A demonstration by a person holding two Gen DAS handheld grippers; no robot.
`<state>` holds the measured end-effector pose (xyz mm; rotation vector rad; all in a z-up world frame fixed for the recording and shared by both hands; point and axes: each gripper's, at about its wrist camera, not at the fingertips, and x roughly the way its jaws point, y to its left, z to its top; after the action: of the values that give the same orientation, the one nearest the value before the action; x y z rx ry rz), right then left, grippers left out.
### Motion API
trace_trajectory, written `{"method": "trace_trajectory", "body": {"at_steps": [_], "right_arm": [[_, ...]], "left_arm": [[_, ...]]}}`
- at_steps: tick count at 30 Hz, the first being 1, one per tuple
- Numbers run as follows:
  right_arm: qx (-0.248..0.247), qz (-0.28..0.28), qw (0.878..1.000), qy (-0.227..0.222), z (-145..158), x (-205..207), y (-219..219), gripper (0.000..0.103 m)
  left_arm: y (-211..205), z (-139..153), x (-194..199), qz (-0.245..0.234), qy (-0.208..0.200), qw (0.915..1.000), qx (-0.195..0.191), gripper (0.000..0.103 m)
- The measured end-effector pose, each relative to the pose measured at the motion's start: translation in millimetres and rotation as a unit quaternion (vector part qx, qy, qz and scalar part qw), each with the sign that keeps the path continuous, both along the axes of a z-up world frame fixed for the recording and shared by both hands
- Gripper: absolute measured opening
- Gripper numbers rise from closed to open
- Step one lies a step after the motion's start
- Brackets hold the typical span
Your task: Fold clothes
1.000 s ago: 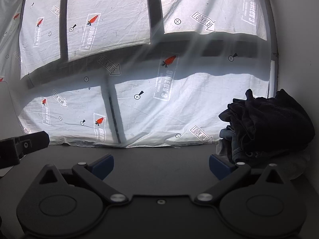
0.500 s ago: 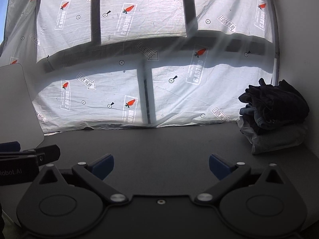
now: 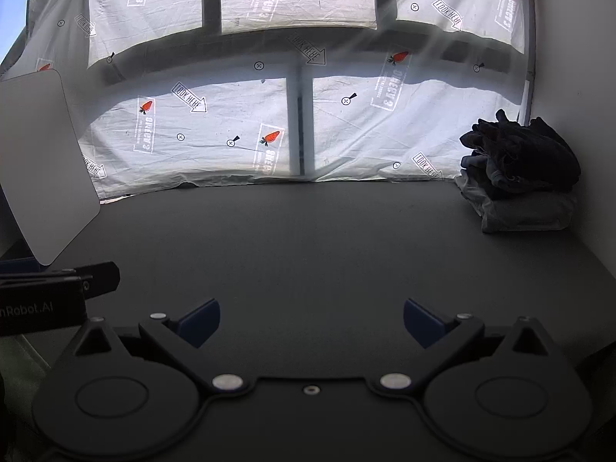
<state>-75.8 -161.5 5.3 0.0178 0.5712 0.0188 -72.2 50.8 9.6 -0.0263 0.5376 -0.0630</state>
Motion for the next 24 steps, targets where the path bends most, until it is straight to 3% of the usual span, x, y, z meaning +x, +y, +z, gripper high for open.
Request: {"method": "trace_trajectory", "body": {"at_steps": [8, 24], "right_arm": [[-0.005, -0.007, 1.000, 0.011, -8.5, -31.6, 1.6, 0.103], [-0.009, -0.013, 1.000, 0.006, -8.2, -36.5, 3.7, 0.103]], "left_arm": [[0.2, -7.1, -18.1, -0.014, 0.014, 0.9998, -0.002, 0.103], [0.4, -7.4, -28.9, -0.019, 0.010, 0.9998, 0.003, 0.103]]}}
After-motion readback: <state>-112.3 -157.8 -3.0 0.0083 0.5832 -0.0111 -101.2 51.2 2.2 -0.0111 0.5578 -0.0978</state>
